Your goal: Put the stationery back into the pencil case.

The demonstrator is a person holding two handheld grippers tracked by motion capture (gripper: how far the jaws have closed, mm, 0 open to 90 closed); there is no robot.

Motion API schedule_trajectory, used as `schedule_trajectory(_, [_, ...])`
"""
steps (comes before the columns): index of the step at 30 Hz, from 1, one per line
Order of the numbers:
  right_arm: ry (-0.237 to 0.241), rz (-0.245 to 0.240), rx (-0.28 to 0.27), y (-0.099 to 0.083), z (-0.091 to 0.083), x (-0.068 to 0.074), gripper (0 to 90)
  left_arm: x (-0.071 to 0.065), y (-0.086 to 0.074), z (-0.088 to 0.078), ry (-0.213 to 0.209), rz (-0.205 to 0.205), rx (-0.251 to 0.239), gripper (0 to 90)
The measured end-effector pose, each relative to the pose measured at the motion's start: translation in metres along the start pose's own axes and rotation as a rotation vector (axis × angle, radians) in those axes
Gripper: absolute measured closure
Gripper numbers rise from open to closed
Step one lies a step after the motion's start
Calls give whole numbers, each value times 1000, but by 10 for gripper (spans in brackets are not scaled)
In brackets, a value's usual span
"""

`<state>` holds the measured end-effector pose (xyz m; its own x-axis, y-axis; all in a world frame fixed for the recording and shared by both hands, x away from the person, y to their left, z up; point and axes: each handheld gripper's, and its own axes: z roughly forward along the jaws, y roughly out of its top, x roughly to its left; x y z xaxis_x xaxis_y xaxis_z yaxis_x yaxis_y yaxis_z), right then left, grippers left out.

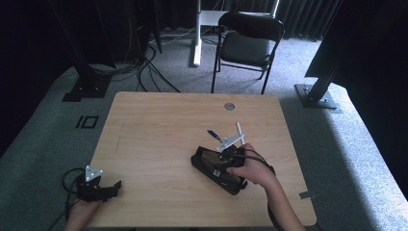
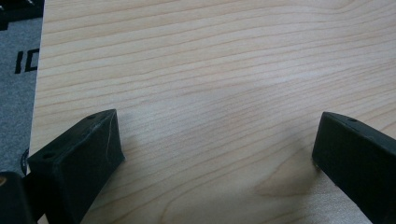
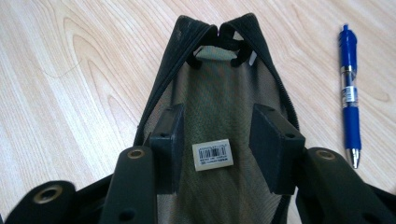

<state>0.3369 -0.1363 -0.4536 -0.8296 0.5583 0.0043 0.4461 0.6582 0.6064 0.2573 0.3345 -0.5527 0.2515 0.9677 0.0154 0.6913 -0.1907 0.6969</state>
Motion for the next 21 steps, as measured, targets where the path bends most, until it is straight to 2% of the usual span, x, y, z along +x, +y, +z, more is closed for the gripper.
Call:
schedule_trajectory(4, [-6, 8, -19, 0, -5, -2, 554, 0, 0, 0, 0, 0, 0, 17])
schedule_trajectory(9, [-36, 28, -61, 0, -10, -7, 559, 0, 0, 0, 0, 0, 0, 18])
schedule_trajectory(16, [-78, 80, -130, -2, -14, -15, 567, 0, 0, 0, 0, 0, 0, 18])
schedule_trajectory(21, [-105, 117, -160, -3, -16, -21, 549, 0, 0, 0, 0, -2, 0, 18])
